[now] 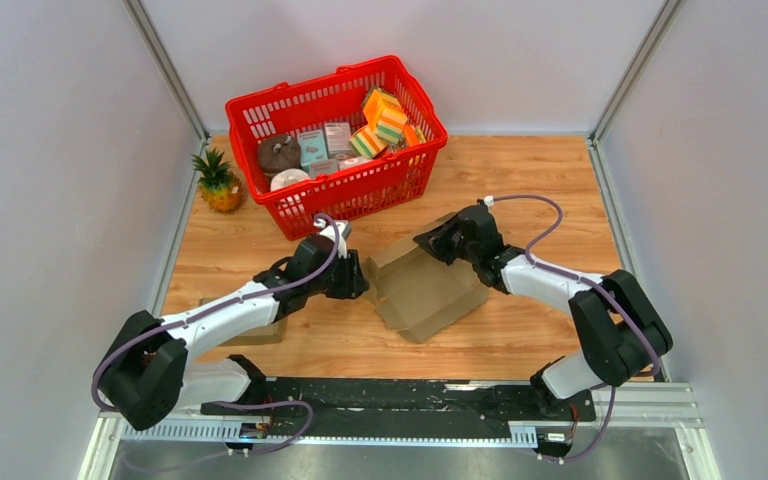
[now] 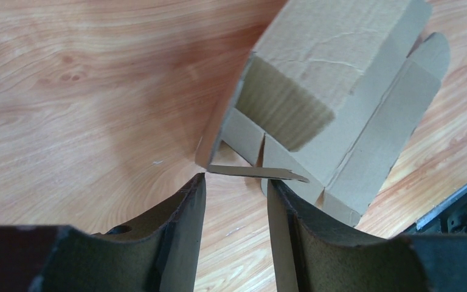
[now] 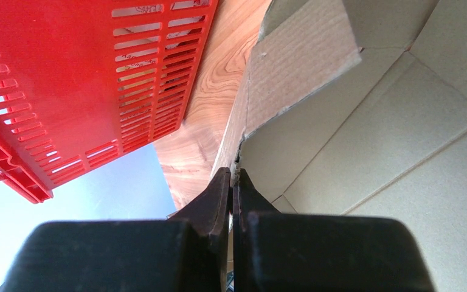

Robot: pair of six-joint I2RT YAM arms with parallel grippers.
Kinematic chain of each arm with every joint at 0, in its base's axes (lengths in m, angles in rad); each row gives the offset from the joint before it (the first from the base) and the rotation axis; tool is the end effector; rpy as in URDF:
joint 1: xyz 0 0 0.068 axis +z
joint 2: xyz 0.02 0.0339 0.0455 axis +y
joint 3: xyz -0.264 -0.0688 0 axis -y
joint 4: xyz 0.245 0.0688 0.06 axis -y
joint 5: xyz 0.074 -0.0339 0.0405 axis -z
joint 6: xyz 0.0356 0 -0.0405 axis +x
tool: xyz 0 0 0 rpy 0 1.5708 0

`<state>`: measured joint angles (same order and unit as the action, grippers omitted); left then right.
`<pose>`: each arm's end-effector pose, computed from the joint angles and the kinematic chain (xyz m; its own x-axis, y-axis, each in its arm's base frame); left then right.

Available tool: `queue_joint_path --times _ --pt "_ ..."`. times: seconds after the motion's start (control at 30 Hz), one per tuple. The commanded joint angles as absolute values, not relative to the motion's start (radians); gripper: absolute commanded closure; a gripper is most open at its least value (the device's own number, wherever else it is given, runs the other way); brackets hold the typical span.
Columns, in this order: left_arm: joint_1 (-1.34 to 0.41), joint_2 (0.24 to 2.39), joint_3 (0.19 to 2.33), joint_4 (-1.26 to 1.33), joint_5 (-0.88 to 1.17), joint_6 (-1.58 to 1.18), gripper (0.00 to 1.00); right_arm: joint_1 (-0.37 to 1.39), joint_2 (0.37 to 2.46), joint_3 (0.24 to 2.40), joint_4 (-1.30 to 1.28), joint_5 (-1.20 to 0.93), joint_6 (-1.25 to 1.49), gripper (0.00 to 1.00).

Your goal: Fold the paper box

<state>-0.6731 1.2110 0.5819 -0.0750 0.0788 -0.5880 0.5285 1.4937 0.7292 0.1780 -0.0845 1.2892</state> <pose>0.1890 -0.1542 0.1941 -0.7919 -0.0758 -0.6059 0.2754 0.8413 -0.4652 0.2655 0.1585 0.1898 -0.6738 0.7150 -0.1866 0.3026 0.4973 0.8131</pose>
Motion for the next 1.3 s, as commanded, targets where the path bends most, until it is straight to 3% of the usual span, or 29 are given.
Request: queue_joint_path --times 0.0,0.37,0.53,0.7,0.8,0.9,1.27 --pt "-0.699 1.229 0.591 0.024 0.098 -0.552 0.49 0.526 1.508 0.698 0.207 -0.061 1.239 0.99" --pt "-0.733 1.195 0.565 0.022 0.095 -0.549 0.5 0.525 1.502 0.655 0.311 -0.087 1.062 0.98" --pt "-0.732 1.082 0.572 -0.227 -0.113 -0.56 0.49 0.519 1.497 0.661 0.305 -0.106 1.051 0.96" --pt "-0.715 1.014 0.546 -0.201 -0.089 -0.502 0.36 0.5 1.517 0.676 0.334 -0.15 1.049 0.95" --pt "-0.704 1.095 0.583 -0.181 -0.005 -0.408 0.34 0.491 1.543 0.686 0.367 -0.201 1.051 0.95" --pt "-0.696 1.187 0.658 -0.196 0.112 -0.336 0.36 0.486 1.563 0.689 0.396 -0.233 1.057 0.95" --pt "-0.701 1.342 0.738 -0.019 0.222 -0.276 0.49 0.48 1.609 0.651 0.465 -0.265 1.055 0.96"
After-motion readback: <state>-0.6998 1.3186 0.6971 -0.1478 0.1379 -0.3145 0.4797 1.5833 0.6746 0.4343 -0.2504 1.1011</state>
